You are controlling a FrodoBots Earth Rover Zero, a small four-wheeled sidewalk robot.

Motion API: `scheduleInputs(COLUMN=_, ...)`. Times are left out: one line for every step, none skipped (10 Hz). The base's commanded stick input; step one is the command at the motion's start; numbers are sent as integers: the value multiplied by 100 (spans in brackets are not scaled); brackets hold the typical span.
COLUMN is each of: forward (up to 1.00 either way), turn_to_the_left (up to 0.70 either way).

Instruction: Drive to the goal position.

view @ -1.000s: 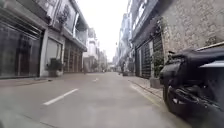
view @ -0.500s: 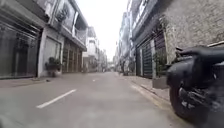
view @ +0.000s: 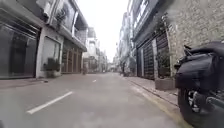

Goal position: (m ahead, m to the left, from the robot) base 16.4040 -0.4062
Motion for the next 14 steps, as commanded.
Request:
scheduleInputs(forward=47, turn_to_the_left=1)
scheduleInputs(forward=47, turn_to_the_left=1)
scheduleInputs(forward=47, turn_to_the_left=1)
scheduleInputs(forward=47, turn_to_the_left=1)
scheduleInputs(forward=47, turn_to_the_left=1)
scheduleInputs(forward=47, turn_to_the_left=1)
scheduleInputs(forward=47, turn_to_the_left=-6)
scheduleInputs(forward=47, turn_to_the_left=-36)
scheduleInputs(forward=47, turn_to_the_left=-46)
scheduleInputs(forward=47, turn_to_the_left=-8)
scheduleInputs(forward=47, turn_to_the_left=1)
scheduleInputs(forward=47, turn_to_the_left=1)
scheduleInputs(forward=47, turn_to_the_left=1)
scheduleInputs(forward=47, turn_to_the_left=1)
